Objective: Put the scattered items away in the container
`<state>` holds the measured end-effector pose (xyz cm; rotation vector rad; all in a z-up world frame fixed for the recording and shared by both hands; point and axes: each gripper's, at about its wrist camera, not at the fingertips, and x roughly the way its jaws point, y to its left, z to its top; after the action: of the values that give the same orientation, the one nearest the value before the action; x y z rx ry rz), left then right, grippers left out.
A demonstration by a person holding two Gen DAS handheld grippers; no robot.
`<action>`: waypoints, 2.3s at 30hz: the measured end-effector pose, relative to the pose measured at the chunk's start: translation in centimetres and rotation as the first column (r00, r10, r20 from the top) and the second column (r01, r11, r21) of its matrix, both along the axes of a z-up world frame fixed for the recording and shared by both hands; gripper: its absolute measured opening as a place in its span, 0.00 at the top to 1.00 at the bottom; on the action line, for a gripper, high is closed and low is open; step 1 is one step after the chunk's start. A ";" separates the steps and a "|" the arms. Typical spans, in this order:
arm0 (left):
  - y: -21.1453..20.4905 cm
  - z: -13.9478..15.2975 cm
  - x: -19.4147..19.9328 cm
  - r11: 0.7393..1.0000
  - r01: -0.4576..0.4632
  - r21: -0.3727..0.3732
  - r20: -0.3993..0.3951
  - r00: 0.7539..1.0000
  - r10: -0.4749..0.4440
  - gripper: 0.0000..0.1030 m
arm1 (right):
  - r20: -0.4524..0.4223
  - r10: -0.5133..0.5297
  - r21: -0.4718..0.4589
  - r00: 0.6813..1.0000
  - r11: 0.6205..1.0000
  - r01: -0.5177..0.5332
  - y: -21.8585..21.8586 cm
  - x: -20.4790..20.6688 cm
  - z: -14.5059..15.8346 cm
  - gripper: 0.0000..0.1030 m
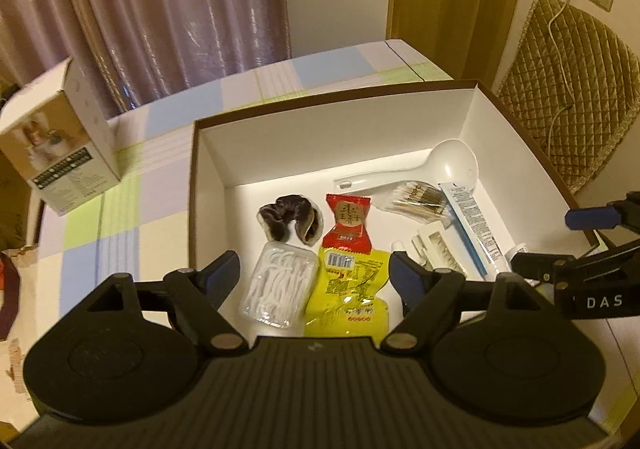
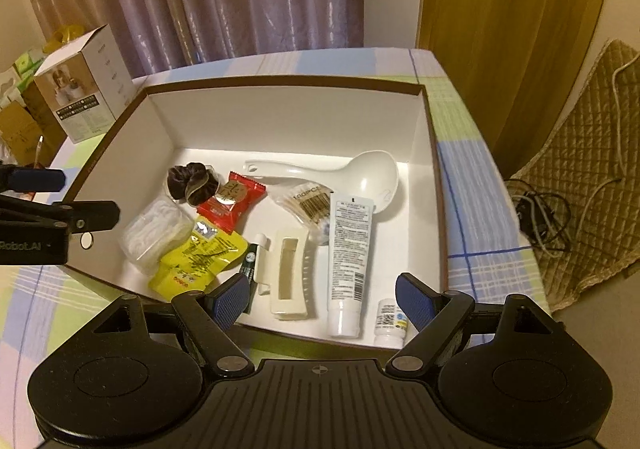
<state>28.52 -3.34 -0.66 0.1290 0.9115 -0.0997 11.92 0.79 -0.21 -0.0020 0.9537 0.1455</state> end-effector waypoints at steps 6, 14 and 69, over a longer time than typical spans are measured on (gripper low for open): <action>-0.2 1.0 -1.9 1.000 -0.021 -0.012 0.012 1.000 0.021 0.14 | 0.015 -0.012 0.005 1.000 1.000 0.012 -0.1 -1.4 0.8 0.17; -0.2 2.2 -4.0 0.998 -0.059 -0.026 0.031 0.998 0.060 0.09 | 0.030 0.009 -0.011 1.000 1.000 -0.008 0.5 -3.1 1.8 0.17; -4.1 4.8 -14.1 0.997 -0.067 0.025 0.149 0.987 0.063 0.05 | 0.009 0.017 0.001 1.000 1.000 -0.017 -0.8 -11.5 3.8 0.17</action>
<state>14.39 -7.40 4.16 0.1326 0.7686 -0.0153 0.43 0.03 3.60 -0.0092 0.9452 0.1616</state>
